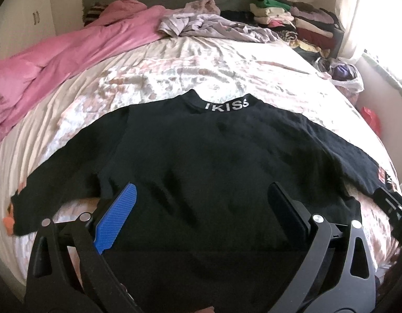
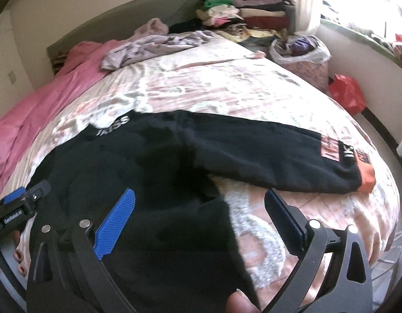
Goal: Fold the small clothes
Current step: 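Move the right tool to the orange-cuffed sleeve and grasp the cuff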
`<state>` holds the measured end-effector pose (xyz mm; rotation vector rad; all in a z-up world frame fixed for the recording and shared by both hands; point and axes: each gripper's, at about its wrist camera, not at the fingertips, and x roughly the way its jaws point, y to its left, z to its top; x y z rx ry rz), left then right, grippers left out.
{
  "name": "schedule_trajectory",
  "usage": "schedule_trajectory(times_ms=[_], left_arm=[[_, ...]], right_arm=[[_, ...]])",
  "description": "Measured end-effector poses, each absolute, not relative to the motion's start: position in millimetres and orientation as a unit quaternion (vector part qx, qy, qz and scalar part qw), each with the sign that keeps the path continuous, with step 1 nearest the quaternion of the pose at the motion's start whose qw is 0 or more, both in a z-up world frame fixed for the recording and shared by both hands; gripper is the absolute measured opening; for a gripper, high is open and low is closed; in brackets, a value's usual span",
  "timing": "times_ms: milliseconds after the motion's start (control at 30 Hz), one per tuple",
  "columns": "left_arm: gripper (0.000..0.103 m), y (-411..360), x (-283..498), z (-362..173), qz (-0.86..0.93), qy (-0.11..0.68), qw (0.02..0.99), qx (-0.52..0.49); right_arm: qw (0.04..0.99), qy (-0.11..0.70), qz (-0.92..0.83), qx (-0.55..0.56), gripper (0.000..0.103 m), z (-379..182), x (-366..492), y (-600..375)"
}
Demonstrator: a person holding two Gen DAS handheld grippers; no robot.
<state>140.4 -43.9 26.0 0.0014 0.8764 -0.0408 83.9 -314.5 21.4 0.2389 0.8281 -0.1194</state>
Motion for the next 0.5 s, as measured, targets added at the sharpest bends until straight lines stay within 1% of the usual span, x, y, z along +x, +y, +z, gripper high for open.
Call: schedule_trajectory(times_ms=[500], left_arm=[[0.094,-79,177,3,-0.043,0.438,0.898,0.022]], right_arm=[[0.886,0.401,-0.165,0.165,0.099,-2,94,-383]])
